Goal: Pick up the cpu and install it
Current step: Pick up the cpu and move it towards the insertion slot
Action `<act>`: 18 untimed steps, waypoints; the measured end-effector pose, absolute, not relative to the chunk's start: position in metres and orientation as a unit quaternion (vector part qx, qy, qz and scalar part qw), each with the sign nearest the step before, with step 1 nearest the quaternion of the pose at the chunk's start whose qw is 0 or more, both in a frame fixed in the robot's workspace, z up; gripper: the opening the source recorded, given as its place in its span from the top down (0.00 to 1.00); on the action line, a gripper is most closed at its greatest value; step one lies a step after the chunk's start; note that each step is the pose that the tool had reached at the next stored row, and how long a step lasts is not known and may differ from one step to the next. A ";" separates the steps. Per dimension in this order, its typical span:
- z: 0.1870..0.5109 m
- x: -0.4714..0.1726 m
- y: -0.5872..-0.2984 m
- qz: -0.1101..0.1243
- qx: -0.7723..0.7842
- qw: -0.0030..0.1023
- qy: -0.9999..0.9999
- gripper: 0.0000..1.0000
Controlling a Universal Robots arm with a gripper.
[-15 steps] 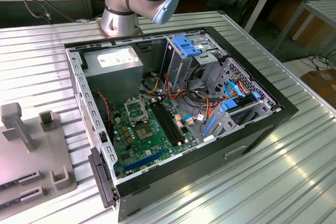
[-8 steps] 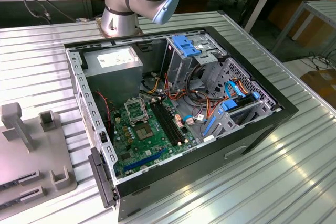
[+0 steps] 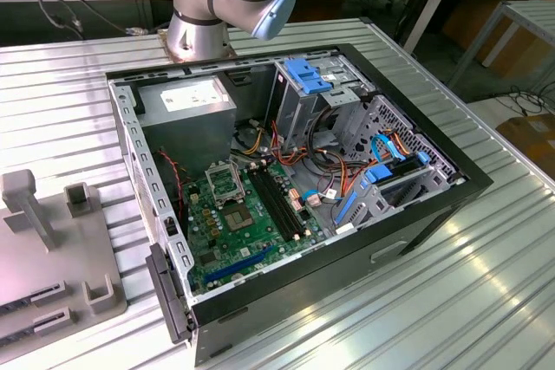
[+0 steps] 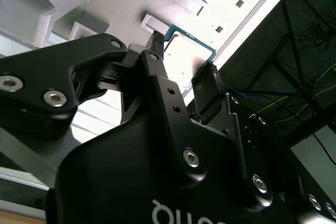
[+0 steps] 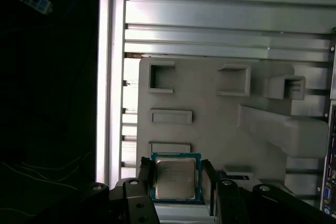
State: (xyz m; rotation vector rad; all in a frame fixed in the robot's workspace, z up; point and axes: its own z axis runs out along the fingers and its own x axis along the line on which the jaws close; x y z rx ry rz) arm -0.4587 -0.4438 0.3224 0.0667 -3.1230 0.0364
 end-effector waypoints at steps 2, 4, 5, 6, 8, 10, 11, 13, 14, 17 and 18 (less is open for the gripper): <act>0.324 -0.459 -0.444 0.012 0.021 0.009 -1.000 0.53; 0.325 -0.459 -0.444 0.012 0.021 0.009 -1.000 0.53; 0.326 -0.459 -0.444 0.012 0.021 0.009 -1.000 0.53; 0.326 -0.459 -0.444 0.012 0.021 0.009 -1.000 0.53; 0.327 -0.459 -0.444 0.012 0.021 0.009 -1.000 0.53; 0.328 -0.459 -0.444 0.012 0.021 0.009 -1.000 0.53; 0.328 -0.459 -0.444 0.012 0.021 0.009 -1.000 0.53; 0.329 -0.459 -0.444 0.012 0.021 0.009 -1.000 0.53; 0.330 -0.459 -0.444 0.012 0.021 0.009 -1.000 0.53; 0.332 -0.459 -0.444 0.012 0.021 0.009 -1.000 0.53; 0.333 -0.459 -0.444 0.012 0.021 0.009 -1.000 0.53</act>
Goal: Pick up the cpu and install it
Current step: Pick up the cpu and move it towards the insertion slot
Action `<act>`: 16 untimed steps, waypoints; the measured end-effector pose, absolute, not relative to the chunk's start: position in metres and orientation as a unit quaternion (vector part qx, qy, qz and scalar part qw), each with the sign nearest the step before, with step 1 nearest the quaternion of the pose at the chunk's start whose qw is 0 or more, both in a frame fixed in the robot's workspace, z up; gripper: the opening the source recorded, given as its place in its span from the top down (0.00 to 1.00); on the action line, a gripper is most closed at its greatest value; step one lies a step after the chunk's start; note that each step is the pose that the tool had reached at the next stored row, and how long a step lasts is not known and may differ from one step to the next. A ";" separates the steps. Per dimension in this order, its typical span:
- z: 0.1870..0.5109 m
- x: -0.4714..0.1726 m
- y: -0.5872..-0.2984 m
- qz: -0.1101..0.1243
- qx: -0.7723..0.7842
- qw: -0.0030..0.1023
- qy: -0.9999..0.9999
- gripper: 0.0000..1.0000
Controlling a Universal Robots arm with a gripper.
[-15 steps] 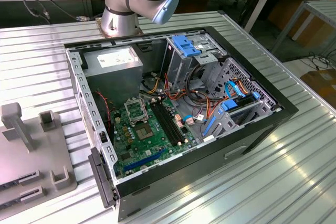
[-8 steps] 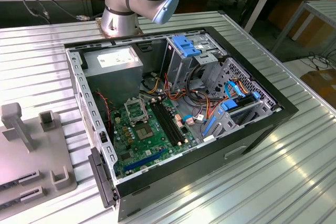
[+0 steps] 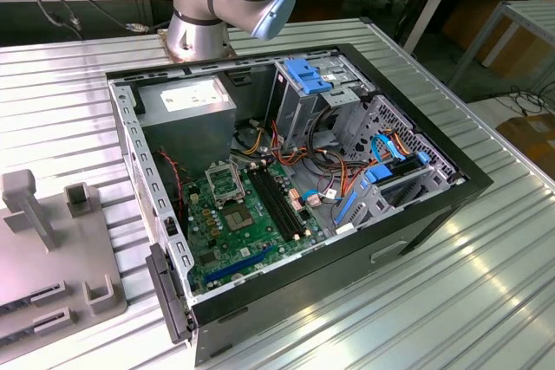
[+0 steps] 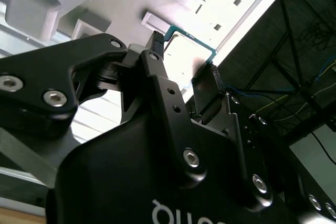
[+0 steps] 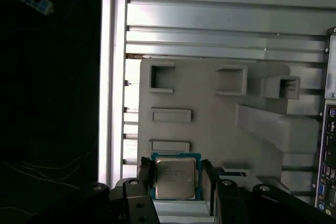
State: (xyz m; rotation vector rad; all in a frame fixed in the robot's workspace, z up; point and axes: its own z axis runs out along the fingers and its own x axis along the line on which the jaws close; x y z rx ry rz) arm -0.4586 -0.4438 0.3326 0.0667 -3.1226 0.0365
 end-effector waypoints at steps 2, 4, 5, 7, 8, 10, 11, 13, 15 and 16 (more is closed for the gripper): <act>0.335 -0.459 -0.444 0.012 0.021 0.009 -1.000 0.53; 0.337 -0.459 -0.444 0.012 0.021 0.009 -1.000 0.53; 0.337 -0.459 -0.444 0.012 0.021 0.009 -1.000 0.53; 0.338 -0.459 -0.444 0.012 0.021 0.009 -1.000 0.53; 0.339 -0.459 -0.444 0.012 0.021 0.009 -1.000 0.53; 0.340 -0.459 -0.444 0.012 0.021 0.009 -1.000 0.53; 0.340 -0.459 -0.444 0.012 0.021 0.009 -1.000 0.53; 0.341 -0.459 -0.444 0.012 0.021 0.009 -1.000 0.53; 0.342 -0.458 -0.444 0.012 0.021 0.009 -1.000 0.53; 0.342 -0.458 -0.444 0.012 0.021 0.009 -1.000 0.53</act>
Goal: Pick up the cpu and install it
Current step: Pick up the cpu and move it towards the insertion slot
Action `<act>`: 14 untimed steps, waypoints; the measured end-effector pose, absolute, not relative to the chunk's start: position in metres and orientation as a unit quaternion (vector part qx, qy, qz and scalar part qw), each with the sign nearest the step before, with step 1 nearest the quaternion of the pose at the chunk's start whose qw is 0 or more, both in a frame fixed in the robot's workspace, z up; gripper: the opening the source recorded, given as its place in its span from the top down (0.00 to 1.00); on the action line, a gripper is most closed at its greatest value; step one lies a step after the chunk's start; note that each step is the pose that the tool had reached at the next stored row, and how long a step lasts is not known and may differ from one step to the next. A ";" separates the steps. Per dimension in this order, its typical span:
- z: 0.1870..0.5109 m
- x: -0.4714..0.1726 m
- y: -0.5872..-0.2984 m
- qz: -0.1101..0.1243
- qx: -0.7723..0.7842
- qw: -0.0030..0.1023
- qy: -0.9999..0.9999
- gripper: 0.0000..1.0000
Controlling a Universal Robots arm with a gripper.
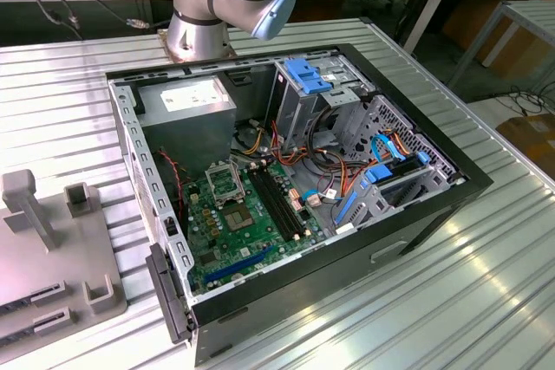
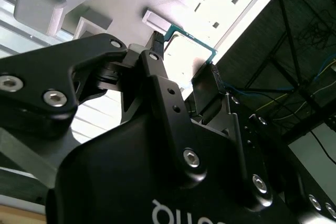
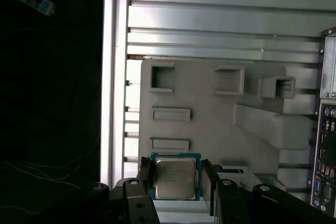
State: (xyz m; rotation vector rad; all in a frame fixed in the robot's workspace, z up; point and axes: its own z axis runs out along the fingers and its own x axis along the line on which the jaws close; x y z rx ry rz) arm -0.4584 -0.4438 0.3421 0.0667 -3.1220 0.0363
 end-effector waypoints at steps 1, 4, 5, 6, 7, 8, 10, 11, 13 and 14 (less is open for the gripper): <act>0.342 -0.458 -0.444 0.012 0.021 0.009 -1.000 0.53; 0.344 -0.458 -0.444 0.012 0.021 0.009 -1.000 0.53; 0.344 -0.458 -0.444 0.012 0.021 0.009 -1.000 0.53; 0.344 -0.458 -0.444 0.012 0.021 0.009 -1.000 0.53; 0.344 -0.458 -0.444 0.012 0.021 0.010 -1.000 0.53; 0.344 -0.458 -0.444 0.012 0.021 0.010 -1.000 0.53; 0.344 -0.458 -0.444 0.012 0.021 0.010 -1.000 0.53; 0.344 -0.458 -0.444 0.012 0.021 0.009 -1.000 0.53; 0.345 -0.458 -0.444 0.012 0.021 0.010 -1.000 0.53; 0.345 -0.458 -0.444 0.012 0.021 0.010 -1.000 0.53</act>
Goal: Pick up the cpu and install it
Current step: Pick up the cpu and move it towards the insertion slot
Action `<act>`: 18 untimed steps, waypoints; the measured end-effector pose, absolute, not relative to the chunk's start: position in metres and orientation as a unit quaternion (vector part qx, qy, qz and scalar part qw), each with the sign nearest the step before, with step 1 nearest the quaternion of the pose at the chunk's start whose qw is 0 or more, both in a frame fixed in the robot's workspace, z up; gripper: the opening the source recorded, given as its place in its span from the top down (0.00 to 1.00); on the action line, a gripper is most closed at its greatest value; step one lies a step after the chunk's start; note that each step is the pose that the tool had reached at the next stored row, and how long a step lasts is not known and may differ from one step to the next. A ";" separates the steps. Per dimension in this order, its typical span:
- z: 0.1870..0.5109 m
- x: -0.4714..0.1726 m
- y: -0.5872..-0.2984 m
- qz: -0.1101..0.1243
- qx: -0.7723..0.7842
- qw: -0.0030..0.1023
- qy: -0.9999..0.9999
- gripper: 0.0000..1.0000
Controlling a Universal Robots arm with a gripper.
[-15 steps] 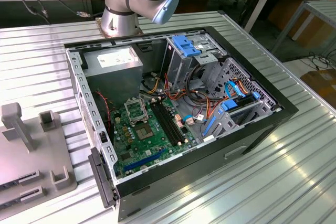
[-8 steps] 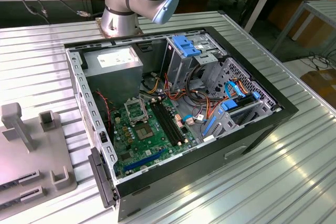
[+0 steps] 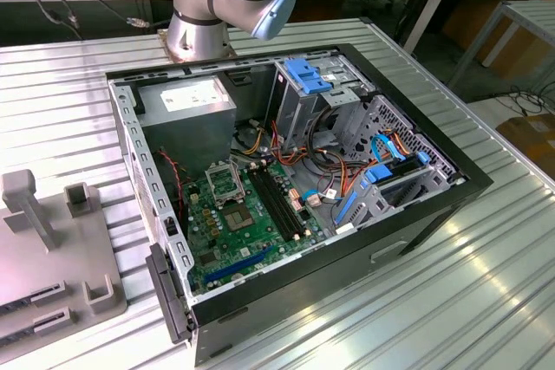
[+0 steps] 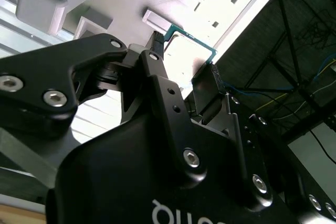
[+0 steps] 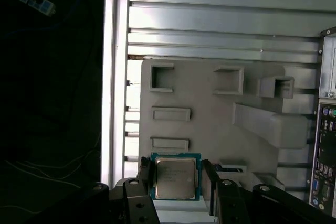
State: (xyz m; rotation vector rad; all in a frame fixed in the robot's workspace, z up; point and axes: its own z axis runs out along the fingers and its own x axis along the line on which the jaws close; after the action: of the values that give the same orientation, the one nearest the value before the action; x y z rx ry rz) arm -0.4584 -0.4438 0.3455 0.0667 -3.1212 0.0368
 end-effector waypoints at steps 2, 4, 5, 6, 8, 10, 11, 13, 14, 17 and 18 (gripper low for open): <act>0.347 -0.458 -0.444 0.012 0.021 0.010 -1.000 0.53; 0.349 -0.458 -0.444 0.012 0.021 0.010 -1.000 0.53; 0.350 -0.458 -0.444 0.012 0.021 0.010 -1.000 0.53; 0.351 -0.458 -0.444 0.012 0.021 0.010 -1.000 0.53; 0.353 -0.458 -0.444 0.012 0.021 0.010 -1.000 0.53; 0.358 -0.458 -0.444 0.012 0.021 0.010 -1.000 0.53; 0.360 -0.458 -0.444 0.012 0.021 0.010 -1.000 0.53; 0.362 -0.458 -0.444 0.012 0.021 0.010 -1.000 0.53; 0.363 -0.458 -0.444 0.012 0.021 0.010 -1.000 0.53; 0.366 -0.458 -0.444 0.012 0.021 0.010 -1.000 0.53; 0.367 -0.458 -0.444 0.012 0.021 0.010 -1.000 0.53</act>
State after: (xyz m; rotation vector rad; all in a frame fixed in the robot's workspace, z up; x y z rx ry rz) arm -0.4584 -0.4438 0.3668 0.0667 -3.1212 0.0364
